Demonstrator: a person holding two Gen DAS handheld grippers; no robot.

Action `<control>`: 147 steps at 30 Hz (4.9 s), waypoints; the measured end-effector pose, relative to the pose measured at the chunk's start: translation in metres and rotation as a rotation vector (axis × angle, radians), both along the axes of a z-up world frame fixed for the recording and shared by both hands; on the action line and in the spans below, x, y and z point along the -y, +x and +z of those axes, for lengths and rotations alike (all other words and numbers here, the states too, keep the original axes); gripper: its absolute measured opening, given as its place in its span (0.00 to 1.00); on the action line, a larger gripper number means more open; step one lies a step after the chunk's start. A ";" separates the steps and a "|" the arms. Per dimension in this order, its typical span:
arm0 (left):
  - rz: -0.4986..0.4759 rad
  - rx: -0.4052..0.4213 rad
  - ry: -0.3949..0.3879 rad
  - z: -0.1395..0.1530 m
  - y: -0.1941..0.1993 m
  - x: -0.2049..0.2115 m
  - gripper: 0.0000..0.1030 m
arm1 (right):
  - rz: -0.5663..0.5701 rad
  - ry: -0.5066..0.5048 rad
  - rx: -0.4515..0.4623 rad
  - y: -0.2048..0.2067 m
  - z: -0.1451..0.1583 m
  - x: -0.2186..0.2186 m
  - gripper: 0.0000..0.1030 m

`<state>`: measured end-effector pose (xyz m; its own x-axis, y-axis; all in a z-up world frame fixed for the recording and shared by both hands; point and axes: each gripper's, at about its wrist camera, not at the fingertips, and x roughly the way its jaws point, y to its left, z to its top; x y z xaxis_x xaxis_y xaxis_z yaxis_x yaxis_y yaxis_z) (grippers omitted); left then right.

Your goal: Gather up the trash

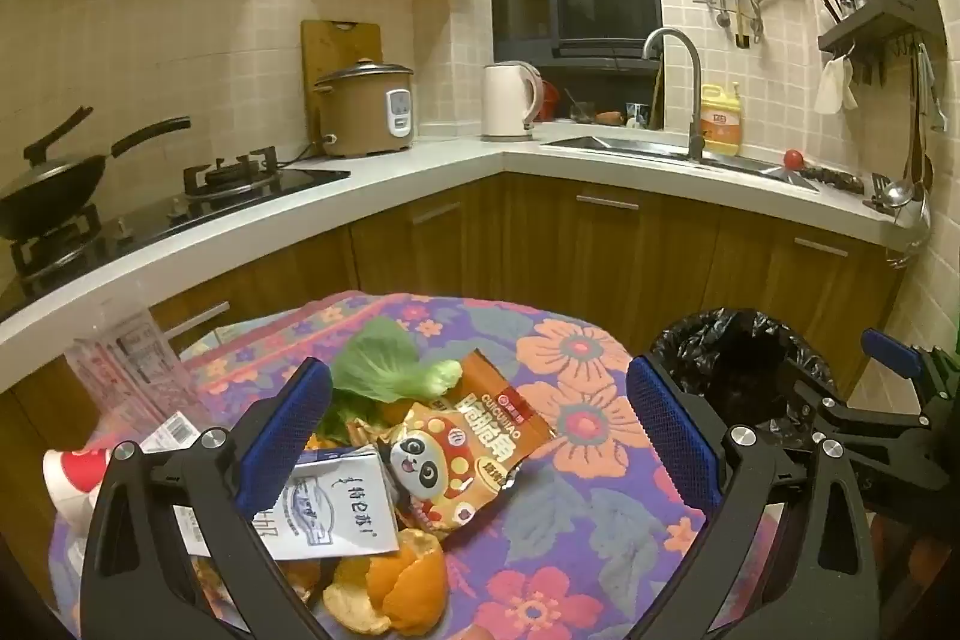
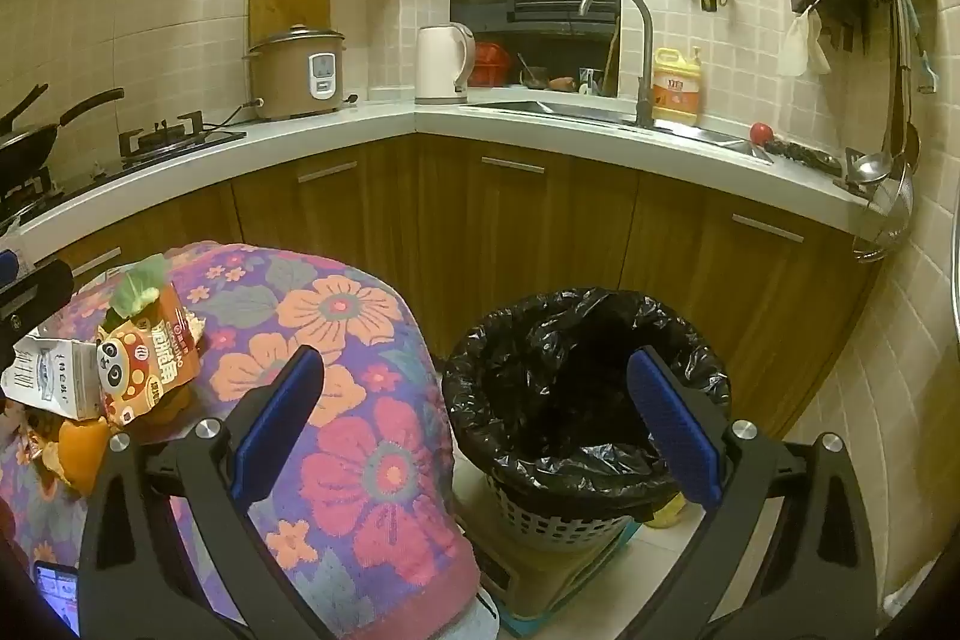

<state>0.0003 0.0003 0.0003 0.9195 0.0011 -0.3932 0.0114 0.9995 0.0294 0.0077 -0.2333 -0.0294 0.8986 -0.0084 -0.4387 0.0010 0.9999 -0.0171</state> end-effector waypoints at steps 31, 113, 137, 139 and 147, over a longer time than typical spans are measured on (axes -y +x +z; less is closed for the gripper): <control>-0.008 0.048 0.018 0.025 -0.025 0.006 0.93 | -0.008 0.055 0.045 -0.017 0.023 0.010 0.94; 0.402 -0.102 -0.064 -0.028 -0.104 -0.181 0.89 | 0.414 0.048 -0.160 0.028 -0.006 -0.114 0.74; 0.111 -0.323 -0.166 -0.077 -0.070 -0.231 0.76 | 0.670 -0.002 -0.200 0.033 -0.001 -0.180 0.68; 0.143 -0.325 -0.134 -0.076 -0.071 -0.228 0.76 | 0.675 -0.007 -0.194 0.032 0.001 -0.182 0.68; 0.083 -0.221 -0.152 -0.046 -0.078 -0.203 0.77 | 0.628 0.003 -0.207 0.047 -0.003 -0.165 0.68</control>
